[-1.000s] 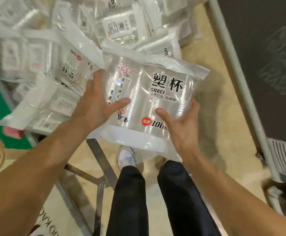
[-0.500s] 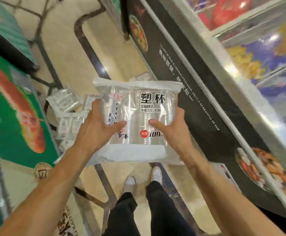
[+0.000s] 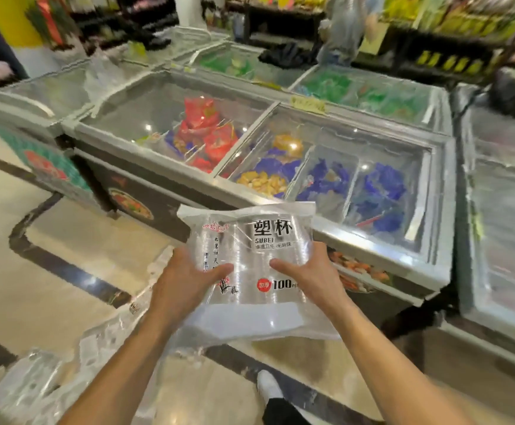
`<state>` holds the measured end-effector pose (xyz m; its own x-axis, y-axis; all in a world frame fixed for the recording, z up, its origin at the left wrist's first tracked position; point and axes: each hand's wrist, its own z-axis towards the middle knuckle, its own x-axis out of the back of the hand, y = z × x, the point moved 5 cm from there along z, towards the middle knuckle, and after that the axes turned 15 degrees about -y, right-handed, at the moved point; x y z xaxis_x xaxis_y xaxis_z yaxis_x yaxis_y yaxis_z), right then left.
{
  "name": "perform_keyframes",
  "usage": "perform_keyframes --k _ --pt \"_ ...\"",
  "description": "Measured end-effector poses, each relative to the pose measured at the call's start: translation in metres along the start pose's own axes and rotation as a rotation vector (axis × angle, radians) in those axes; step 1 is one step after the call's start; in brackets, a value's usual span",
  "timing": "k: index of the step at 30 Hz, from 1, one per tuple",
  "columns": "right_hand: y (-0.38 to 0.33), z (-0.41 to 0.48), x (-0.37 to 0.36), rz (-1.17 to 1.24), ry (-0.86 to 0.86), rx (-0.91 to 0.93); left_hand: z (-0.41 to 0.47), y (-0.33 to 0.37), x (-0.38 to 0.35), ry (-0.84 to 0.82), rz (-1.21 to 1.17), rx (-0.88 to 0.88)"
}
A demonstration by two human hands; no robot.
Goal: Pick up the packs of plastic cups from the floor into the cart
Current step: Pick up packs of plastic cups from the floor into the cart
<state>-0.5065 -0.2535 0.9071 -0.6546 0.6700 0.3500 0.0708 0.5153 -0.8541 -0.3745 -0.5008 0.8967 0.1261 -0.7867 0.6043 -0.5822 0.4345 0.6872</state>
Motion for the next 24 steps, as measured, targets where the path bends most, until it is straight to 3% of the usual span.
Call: perform_keyframes --k 5,12,15,24 --pt "0.047 -0.098 0.067 0.092 0.309 -0.13 -0.012 0.093 -0.059 -0.237 0.089 -0.273" --pt "0.148 -0.283 0.15 0.263 0.674 -0.262 -0.065 0.204 -0.22 -0.55 0.269 -0.483" --pt "0.195 -0.36 0.18 0.312 0.831 -0.317 -0.116 0.256 -0.295 -0.648 0.333 -0.606" --pt "0.338 -0.603 0.229 0.414 1.141 -0.471 -0.308 0.339 -0.527 -0.955 0.511 -0.755"
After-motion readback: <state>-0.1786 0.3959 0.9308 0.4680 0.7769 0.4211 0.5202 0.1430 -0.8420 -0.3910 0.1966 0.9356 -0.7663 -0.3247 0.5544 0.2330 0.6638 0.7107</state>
